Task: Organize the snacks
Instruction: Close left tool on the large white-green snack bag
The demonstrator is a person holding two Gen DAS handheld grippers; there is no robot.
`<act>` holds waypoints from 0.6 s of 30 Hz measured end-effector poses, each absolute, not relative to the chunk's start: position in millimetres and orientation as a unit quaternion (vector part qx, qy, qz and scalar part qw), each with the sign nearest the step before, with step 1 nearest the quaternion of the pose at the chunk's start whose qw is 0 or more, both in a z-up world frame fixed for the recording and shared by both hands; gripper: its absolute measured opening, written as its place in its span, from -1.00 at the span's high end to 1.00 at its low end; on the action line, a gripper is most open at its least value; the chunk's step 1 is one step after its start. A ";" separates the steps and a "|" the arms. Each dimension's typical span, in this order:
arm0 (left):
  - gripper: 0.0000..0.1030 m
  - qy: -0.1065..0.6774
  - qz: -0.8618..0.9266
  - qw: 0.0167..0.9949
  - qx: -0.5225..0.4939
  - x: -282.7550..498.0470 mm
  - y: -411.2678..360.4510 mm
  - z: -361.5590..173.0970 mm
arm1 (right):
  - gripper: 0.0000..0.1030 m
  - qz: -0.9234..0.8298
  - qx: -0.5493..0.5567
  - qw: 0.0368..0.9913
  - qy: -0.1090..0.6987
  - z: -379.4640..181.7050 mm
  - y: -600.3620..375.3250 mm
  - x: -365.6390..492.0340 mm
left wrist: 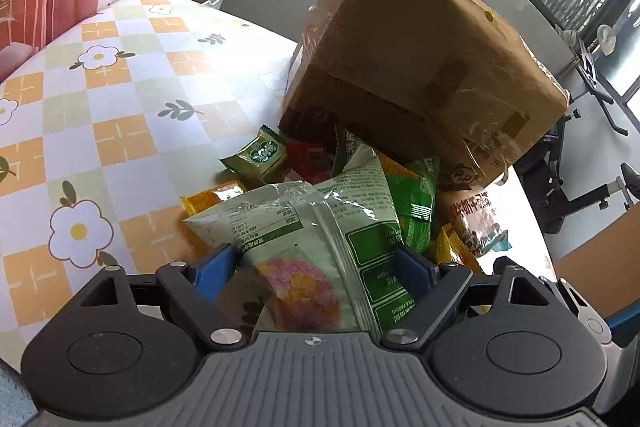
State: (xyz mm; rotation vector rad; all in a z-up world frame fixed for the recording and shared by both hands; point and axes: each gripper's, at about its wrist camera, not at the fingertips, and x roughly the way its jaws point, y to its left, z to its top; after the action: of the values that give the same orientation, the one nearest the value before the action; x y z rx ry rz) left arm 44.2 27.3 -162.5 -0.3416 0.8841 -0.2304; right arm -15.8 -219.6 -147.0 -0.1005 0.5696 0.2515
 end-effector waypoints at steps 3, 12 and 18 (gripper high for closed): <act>-0.78 0.420 -0.104 0.886 -0.167 49.0 26.0 -161.1 | -0.67 0.130 -0.054 0.949 0.280 -149.6 -216.3 -19.2; -0.87 0.432 -0.104 0.887 -0.129 44.7 10.0 -172.4 | -0.67 0.149 -0.038 0.945 0.290 -155.3 -215.7 -18.3; -0.56 0.434 -0.118 0.885 -0.122 45.5 11.6 -179.4 | -0.67 0.138 -0.019 0.945 0.295 -158.0 -226.8 -22.1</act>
State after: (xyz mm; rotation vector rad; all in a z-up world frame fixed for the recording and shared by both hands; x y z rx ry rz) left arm 45.5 11.6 -179.4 -0.2528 0.9020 -0.2460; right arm -22.1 -226.8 -158.0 -0.0392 0.6014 0.2808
